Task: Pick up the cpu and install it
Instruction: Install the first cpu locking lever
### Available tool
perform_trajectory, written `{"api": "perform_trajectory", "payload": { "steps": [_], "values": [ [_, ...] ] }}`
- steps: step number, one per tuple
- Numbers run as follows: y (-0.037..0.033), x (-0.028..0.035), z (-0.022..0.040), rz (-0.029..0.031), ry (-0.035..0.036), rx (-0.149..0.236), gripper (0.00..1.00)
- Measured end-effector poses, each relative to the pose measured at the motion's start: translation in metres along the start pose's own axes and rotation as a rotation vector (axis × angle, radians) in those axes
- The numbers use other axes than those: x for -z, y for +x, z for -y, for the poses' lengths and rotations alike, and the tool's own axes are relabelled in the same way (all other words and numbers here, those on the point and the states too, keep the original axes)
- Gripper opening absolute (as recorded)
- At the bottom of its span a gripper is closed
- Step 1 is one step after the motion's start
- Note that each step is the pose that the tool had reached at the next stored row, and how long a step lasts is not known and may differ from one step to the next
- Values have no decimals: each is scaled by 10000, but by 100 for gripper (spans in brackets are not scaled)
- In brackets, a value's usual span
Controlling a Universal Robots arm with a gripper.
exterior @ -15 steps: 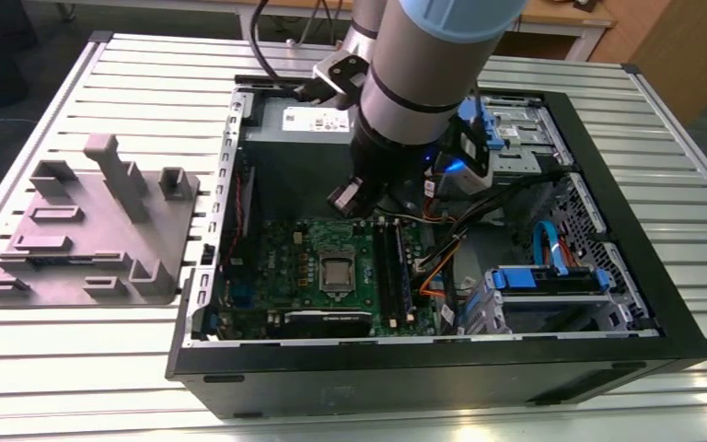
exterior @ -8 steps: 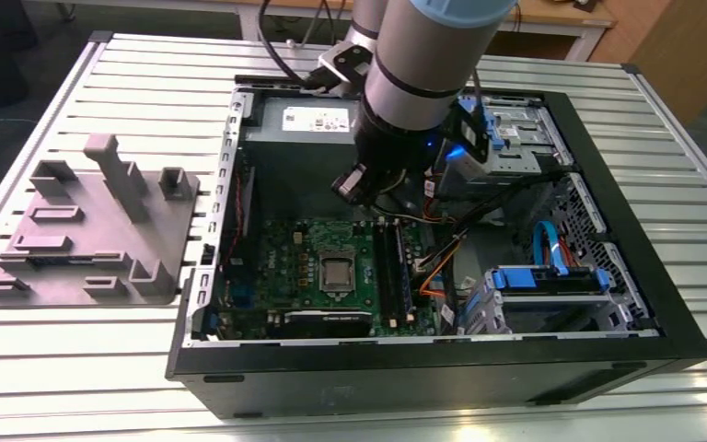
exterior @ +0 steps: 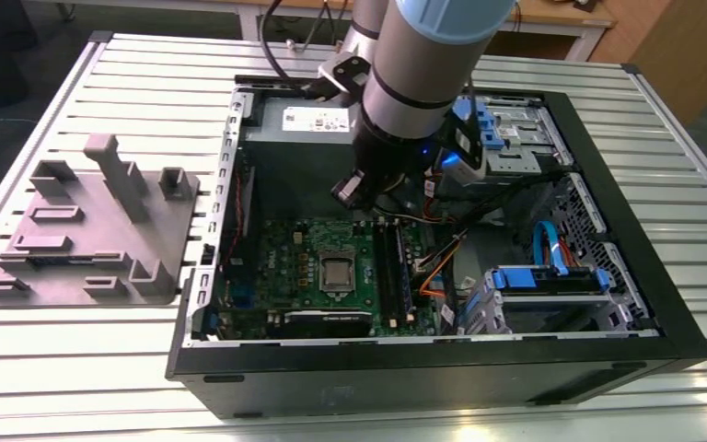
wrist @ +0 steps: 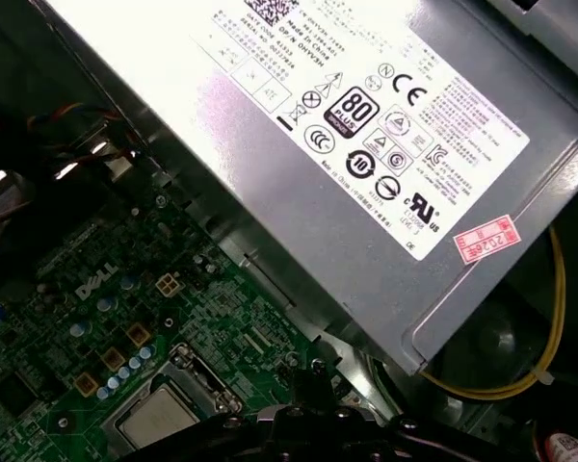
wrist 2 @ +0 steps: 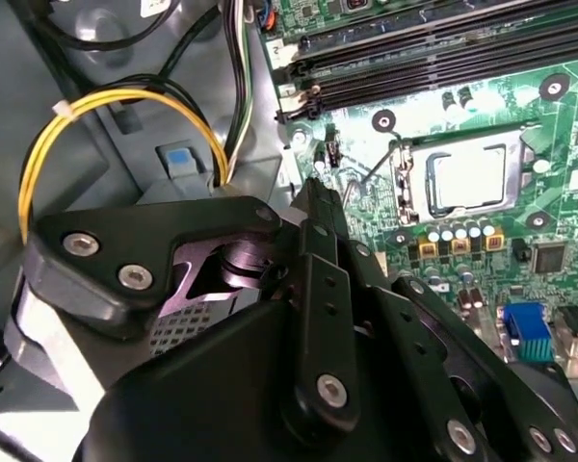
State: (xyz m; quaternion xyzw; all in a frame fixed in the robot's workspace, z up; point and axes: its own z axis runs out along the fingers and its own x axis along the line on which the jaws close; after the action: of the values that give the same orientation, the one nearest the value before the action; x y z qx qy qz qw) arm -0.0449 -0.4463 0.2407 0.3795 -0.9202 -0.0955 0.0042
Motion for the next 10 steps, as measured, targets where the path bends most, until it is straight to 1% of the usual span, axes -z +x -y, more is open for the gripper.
{"api": "perform_trajectory", "payload": {
  "steps": [2, 6, 10],
  "values": [
    [1, -15, 3, -28, 27, 1, 10],
    [19, -18, 14, -92, 92, -3, 10],
    [59, -18, 47, -118, 118, -5, 10]
  ]
}}
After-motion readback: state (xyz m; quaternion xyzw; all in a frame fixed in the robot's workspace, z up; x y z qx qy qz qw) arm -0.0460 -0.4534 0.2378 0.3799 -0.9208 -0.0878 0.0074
